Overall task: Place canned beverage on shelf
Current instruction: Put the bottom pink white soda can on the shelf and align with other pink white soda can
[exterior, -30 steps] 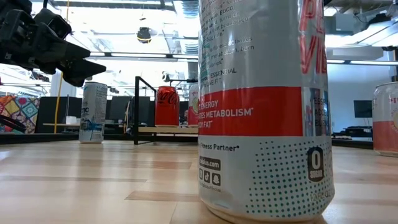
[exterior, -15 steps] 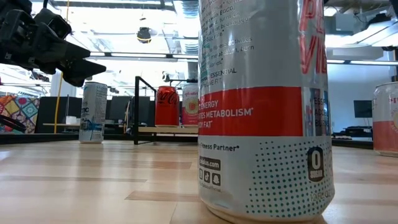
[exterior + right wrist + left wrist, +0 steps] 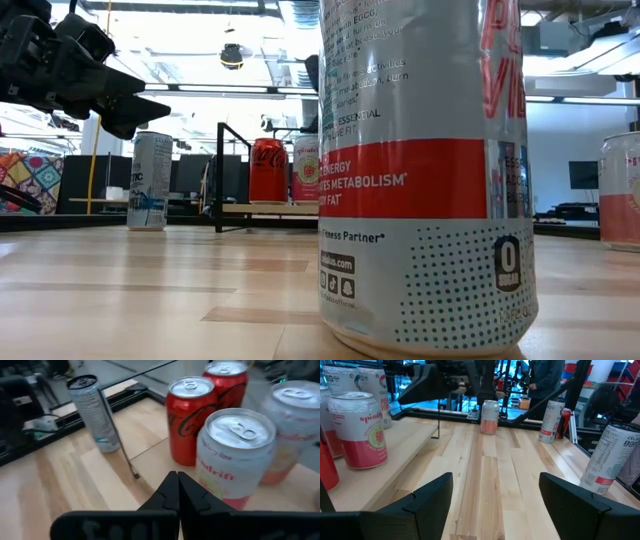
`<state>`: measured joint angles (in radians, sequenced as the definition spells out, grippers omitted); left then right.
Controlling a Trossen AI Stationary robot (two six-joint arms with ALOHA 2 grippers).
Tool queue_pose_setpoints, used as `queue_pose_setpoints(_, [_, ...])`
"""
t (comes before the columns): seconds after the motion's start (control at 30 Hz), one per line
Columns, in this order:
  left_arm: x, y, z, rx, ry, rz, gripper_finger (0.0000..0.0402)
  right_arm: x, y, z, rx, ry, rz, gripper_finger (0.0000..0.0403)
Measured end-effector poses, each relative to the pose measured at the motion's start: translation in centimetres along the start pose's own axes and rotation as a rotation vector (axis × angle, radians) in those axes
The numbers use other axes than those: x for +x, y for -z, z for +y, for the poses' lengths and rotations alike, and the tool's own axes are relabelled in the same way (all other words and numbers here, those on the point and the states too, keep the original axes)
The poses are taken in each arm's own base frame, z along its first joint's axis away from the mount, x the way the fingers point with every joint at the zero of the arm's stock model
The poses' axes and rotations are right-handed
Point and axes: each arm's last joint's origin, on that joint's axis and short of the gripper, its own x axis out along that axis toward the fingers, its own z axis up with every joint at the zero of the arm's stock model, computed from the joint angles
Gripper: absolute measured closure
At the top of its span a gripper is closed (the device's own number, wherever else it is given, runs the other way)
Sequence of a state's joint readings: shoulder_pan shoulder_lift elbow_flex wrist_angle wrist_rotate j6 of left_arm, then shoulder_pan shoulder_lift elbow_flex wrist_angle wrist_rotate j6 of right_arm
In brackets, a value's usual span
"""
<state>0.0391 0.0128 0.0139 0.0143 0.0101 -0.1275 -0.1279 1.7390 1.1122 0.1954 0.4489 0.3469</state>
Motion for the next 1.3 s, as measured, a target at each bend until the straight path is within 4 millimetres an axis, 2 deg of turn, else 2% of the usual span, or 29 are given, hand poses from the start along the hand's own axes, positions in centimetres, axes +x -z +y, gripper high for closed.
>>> queue_pose_setpoints(0.1, [0.0, 0.0, 0.0, 0.000, 0.000, 0.000, 0.0120, -0.6, -0.3, 1.1, -0.005, 0.038, -0.035, 0.0386])
queue_pose_setpoints(0.23, [0.0, 0.0, 0.0, 0.000, 0.000, 0.000, 0.0120, -0.9, -1.2, 2.4, 0.001, 0.007, -0.066, 0.0386])
queue_pose_setpoints(0.37, [0.0, 0.0, 0.0, 0.000, 0.000, 0.000, 0.0120, 0.5, -0.6, 3.1, -0.024, 0.021, -0.041, 0.0386])
queue_pose_setpoints(0.43, [0.0, 0.0, 0.0, 0.000, 0.000, 0.000, 0.0120, 1.8, -0.9, 3.9, -0.018, 0.007, -0.059, 0.0386])
queue_pose_setpoints(0.6, [0.0, 0.0, 0.0, 0.000, 0.000, 0.000, 0.0120, 3.5, -0.9, 4.7, -0.117, 0.099, -0.026, 0.0386])
queue_pose_setpoints(0.8, [0.0, 0.0, 0.0, 0.000, -0.003, 0.000, 0.0120, 4.0, -2.0, 3.4, -0.117, 0.164, -0.017, 0.0386])
queue_pose_setpoints(0.93, [0.0, 0.0, 0.0, 0.000, -0.003, 0.000, 0.0120, 4.5, -2.0, 2.3, -0.116, 0.190, 0.002, 0.0386])
queue_pose_setpoints(1.3, [0.0, 0.0, 0.0, 0.000, -0.003, 0.000, 0.0120, 4.6, -1.3, 1.8, -0.123, 0.200, 0.059, 0.0386])
